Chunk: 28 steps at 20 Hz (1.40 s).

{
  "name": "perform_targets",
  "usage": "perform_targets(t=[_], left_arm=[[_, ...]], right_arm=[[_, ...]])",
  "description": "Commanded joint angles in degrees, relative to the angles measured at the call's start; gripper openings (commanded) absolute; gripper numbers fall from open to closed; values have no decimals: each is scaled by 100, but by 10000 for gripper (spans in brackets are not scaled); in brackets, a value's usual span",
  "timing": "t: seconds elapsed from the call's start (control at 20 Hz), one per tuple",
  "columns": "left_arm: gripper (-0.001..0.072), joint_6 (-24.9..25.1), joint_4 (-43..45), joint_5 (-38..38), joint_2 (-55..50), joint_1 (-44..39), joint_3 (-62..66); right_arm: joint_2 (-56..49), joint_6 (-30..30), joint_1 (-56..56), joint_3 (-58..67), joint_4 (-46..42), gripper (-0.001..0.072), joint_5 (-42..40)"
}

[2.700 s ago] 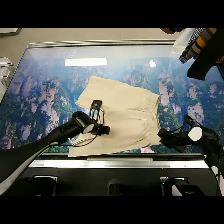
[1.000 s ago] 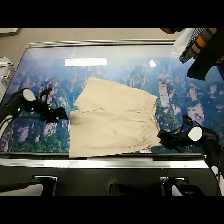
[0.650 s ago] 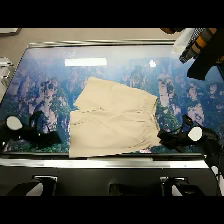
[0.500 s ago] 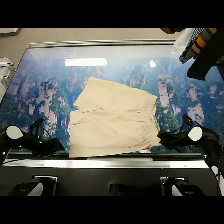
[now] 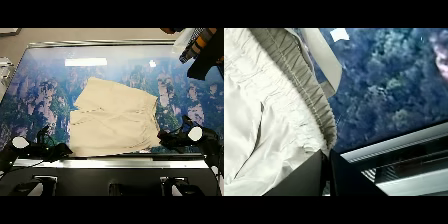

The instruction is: Fold the clothes and pants, and hang the long-sleeved shirts on hangers.

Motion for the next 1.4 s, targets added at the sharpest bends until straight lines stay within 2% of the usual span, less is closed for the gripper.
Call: perform_targets(t=[0.0, 0.2, 0.3, 0.35, 0.45, 0.5, 0.7, 0.9, 1.0, 1.1, 1.15, 1.35], left_arm=[[563, 289, -221, 229, -304, 4, -92], [562, 485, -566, 498, -717, 4, -90], [483, 566, -708, 579, -868, 4, -90], [419, 704, -822, 570, -916, 4, -90], [64, 765, -844, 518, -907, 7, -85], [15, 785, -841, 411, -890, 7, -66], [13, 772, -721, -520, -636, 7, 170], [13, -13, -125, -1246, 411, 7, 555], [12, -376, -85, -1510, 994, 7, 881], [11, -820, -87, -1572, 1377, 7, 1405], [11, -953, -87, -1569, 1392, 7, 1733], [11, -822, -326, -1386, 686, 0, 2894]], right_arm=[[-2, 4, 7, -2, 2, 38, 48], [-2, 7, 7, -2, 22, 38, 63], [-2, 4, 7, -2, 98, 38, 70], [-2, 2, 7, -2, 157, 38, 81], [-2, 2, 7, 0, 197, 38, 232], [4, -4, 7, 0, 177, 38, 400], [396, -61, 7, 0, -120, 37, 1257], [1390, 28, 4, 31, -267, 37, 2752], [1906, 24, 7, 201, -205, 37, 3574], [2203, 55, 4, 599, -192, 36, 4046], [2212, 138, 4, 863, -164, 37, 4109], [1504, 551, 4, 1961, -122, 38, 3873]])
